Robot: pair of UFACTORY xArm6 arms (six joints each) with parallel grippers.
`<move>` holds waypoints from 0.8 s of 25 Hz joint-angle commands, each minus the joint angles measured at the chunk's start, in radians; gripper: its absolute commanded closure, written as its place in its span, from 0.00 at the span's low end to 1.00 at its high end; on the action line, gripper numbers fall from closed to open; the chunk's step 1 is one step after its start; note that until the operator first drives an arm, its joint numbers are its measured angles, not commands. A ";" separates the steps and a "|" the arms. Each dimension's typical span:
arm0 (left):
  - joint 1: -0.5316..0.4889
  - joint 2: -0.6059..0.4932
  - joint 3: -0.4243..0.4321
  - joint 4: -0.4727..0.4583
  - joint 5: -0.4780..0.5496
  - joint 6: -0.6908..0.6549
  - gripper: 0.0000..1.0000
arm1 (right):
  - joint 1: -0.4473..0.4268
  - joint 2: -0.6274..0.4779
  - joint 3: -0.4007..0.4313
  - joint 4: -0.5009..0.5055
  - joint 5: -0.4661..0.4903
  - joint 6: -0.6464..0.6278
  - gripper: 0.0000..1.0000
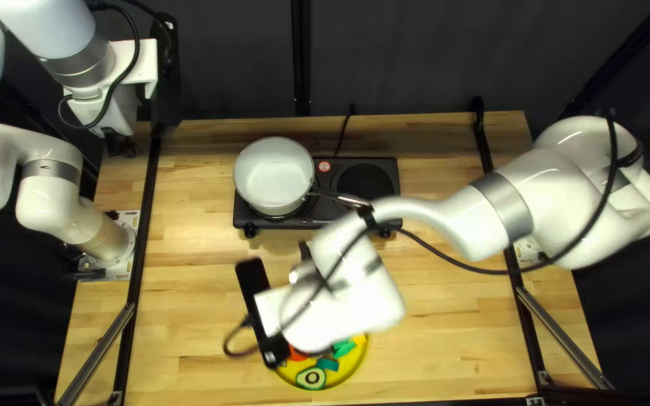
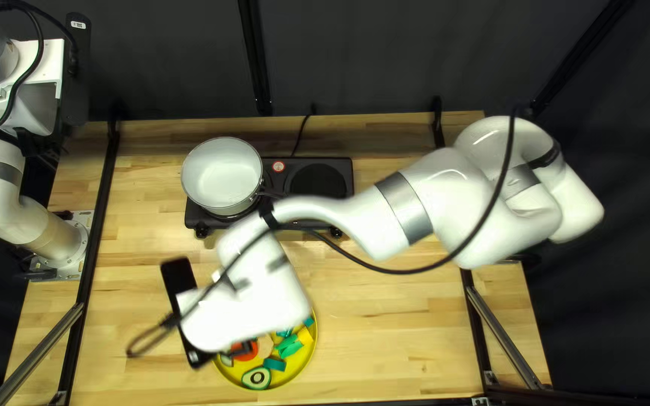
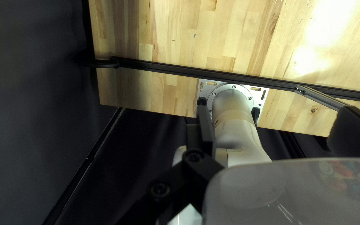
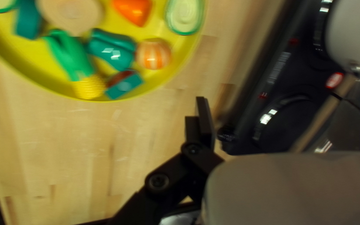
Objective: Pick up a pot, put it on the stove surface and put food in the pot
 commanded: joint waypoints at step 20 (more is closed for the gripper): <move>0.000 0.000 0.000 0.000 0.000 0.000 0.00 | 0.052 0.168 -0.076 0.082 -0.159 0.162 0.00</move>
